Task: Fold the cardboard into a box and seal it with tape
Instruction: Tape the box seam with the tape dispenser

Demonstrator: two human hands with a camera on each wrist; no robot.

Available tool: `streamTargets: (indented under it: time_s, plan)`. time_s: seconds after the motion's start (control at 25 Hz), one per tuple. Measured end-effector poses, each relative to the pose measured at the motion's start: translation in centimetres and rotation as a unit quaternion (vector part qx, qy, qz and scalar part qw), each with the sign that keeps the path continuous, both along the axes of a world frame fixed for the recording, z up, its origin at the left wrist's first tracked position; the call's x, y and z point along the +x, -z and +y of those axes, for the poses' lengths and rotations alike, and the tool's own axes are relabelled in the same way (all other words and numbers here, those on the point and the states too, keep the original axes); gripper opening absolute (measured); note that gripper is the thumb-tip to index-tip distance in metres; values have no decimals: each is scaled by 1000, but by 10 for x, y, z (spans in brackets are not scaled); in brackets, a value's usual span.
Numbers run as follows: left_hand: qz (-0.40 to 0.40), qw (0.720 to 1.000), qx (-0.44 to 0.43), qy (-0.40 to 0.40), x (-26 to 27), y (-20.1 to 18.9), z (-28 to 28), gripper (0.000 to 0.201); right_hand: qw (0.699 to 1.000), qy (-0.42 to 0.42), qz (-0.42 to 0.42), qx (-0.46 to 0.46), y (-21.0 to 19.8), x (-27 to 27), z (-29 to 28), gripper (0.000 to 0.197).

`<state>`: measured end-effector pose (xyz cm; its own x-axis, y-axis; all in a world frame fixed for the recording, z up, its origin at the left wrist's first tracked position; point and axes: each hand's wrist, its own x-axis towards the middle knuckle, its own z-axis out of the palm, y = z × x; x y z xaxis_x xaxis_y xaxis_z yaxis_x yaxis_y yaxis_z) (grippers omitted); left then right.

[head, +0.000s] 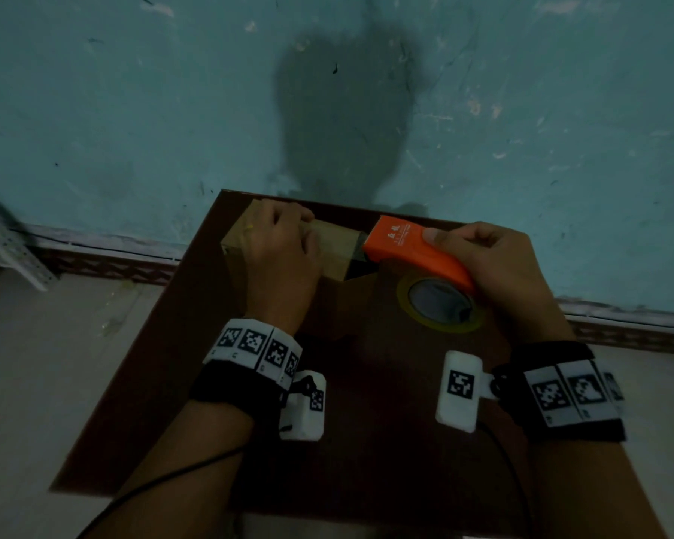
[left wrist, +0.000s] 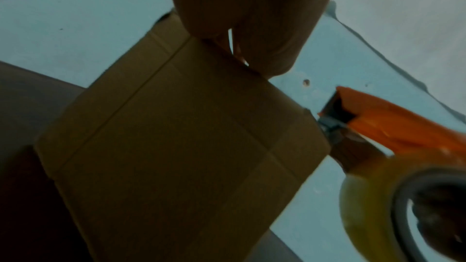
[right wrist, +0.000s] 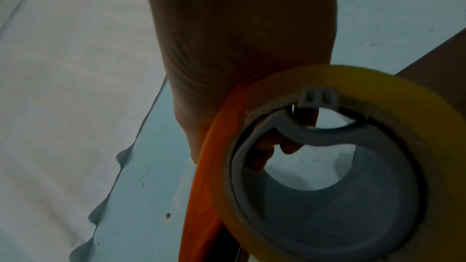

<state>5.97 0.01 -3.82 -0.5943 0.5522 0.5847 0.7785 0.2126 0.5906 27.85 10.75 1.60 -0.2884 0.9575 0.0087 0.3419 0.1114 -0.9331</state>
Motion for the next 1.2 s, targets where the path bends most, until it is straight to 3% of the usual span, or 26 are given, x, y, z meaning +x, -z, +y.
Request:
streamTargets:
  time_s: [0.2, 0.4, 0.6, 0.76, 1.0, 1.2]
  plan:
    - [20, 1000, -14, 7, -11, 2, -1, 14, 1000, 0, 8, -2, 0, -2, 0, 36]
    - [51, 995, -81, 22, -7, 4, -4, 21, 1000, -5, 8, -1, -4, 0, -2, 38]
    - [54, 972, -200, 112, -1, -2, -15, 64, 1000, -1, 15, 21, -6, 1, -1, 32]
    - [105, 948, -282, 103, 9, 0, -15, 108, 1000, -6, 22, 15, -6, 2, -1, 32]
    - [173, 941, -285, 64, 14, -15, -9, 81, 999, -25, 23, 8, -12, 4, -4, 34]
    - [144, 934, -311, 100, 13, -21, -7, 85, 999, -47, 16, -8, -14, 9, -7, 32]
